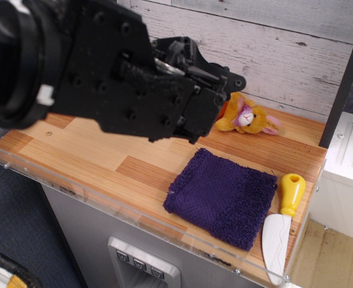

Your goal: Move blue cloth directly to the left of knife.

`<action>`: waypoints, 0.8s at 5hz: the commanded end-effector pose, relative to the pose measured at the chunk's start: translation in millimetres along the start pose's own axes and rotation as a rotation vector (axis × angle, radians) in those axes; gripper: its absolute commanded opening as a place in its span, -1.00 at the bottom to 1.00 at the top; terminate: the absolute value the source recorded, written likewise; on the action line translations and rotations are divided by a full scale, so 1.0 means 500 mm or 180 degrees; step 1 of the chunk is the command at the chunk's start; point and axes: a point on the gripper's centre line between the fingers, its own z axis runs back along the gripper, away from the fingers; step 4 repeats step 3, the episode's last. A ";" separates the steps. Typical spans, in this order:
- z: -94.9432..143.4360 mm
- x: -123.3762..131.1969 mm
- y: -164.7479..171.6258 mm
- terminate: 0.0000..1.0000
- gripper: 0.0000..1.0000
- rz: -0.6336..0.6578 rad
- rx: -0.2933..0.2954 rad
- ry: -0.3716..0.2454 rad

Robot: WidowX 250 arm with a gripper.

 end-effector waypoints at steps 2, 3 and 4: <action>0.019 -0.014 0.000 -1.00 1.00 0.0018 -0.0028 -0.0060; 0.019 -0.014 0.000 1.00 1.00 0.0018 -0.0028 -0.0060; 0.019 -0.014 0.000 1.00 1.00 0.0018 -0.0028 -0.0060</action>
